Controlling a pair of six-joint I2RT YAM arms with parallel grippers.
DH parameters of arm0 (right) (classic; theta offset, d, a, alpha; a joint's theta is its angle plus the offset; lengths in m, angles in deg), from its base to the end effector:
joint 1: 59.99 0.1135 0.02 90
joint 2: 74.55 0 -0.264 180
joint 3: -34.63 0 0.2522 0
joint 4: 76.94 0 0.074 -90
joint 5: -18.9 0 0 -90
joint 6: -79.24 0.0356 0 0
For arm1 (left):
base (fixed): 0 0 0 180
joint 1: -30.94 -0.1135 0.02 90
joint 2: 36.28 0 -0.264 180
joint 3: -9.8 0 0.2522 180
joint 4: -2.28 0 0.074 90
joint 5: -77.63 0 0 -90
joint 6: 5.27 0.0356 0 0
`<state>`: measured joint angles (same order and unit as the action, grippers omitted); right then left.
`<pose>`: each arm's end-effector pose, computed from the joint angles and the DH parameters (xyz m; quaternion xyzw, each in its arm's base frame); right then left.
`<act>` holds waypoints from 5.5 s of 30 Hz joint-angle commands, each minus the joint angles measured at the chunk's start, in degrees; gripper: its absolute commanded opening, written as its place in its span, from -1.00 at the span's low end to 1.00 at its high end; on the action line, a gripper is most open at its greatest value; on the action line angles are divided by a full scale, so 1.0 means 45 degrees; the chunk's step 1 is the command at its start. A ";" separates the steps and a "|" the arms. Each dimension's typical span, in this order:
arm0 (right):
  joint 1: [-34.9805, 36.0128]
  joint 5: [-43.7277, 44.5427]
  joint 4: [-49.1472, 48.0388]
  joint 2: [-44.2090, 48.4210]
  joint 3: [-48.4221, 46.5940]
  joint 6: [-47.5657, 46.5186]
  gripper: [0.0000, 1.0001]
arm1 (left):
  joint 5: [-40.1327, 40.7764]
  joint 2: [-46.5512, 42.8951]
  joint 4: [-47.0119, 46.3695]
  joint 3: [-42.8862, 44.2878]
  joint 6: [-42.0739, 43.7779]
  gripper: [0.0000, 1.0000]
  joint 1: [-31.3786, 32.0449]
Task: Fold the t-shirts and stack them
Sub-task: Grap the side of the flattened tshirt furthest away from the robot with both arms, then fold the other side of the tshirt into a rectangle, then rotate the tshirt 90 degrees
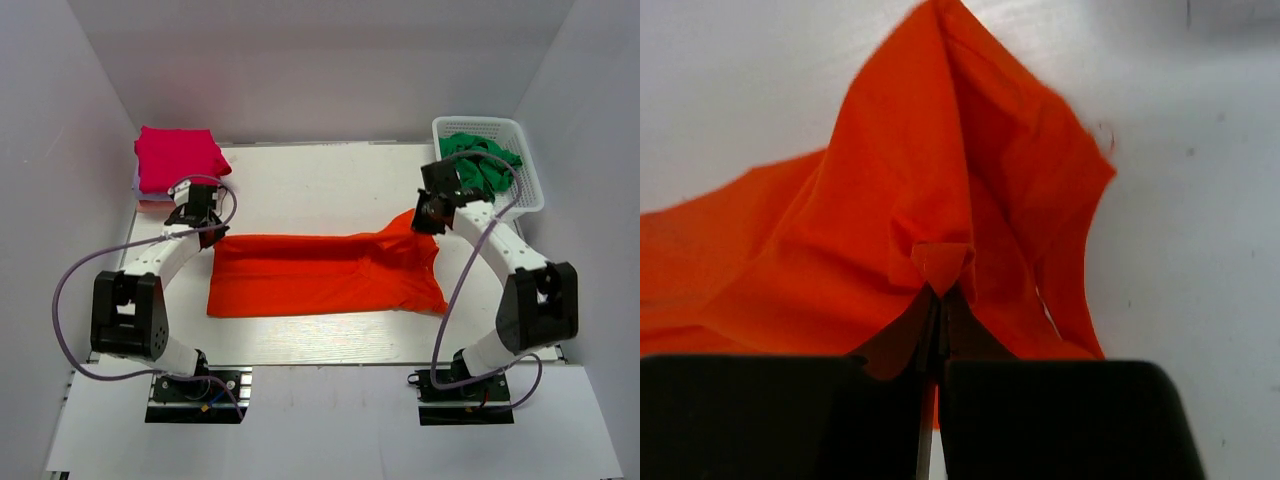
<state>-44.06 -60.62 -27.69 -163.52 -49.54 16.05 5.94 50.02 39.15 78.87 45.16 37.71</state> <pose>0.3196 0.0845 0.2681 0.1179 0.9403 0.0311 0.3178 0.3062 -0.0251 0.2149 -0.3122 0.8872 0.0194 0.3393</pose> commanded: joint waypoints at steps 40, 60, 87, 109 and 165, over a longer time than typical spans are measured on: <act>-0.0042 0.1284 0.2290 0.5043 0.5102 0.2852 0.81 | 0.1832 -0.0838 0.8866 0.1007 -0.4859 0.37 -0.0156; 0.0894 -0.0109 -0.1423 0.0404 0.1645 -0.0528 0.81 | -0.4537 -0.1154 0.2209 0.0309 -0.1870 0.93 0.0585; -0.0510 0.3201 -0.0384 0.0726 0.3344 0.0413 0.81 | -0.3249 0.0255 0.3065 -0.2213 -0.1655 0.98 0.0587; -0.0004 -0.5492 -0.1851 0.3619 0.4122 -0.1408 0.81 | -0.3831 -0.2071 0.3361 0.0424 -0.1303 0.98 0.0743; 0.0309 -0.3482 -0.2084 -0.7932 -0.8925 -0.4064 0.81 | -0.5064 -0.4138 0.6449 0.1283 0.0159 0.98 0.1953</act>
<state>-42.60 -79.13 -37.40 -206.21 -88.93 -2.31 -16.73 34.61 69.80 82.60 40.46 45.88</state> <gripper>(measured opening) 0.904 0.990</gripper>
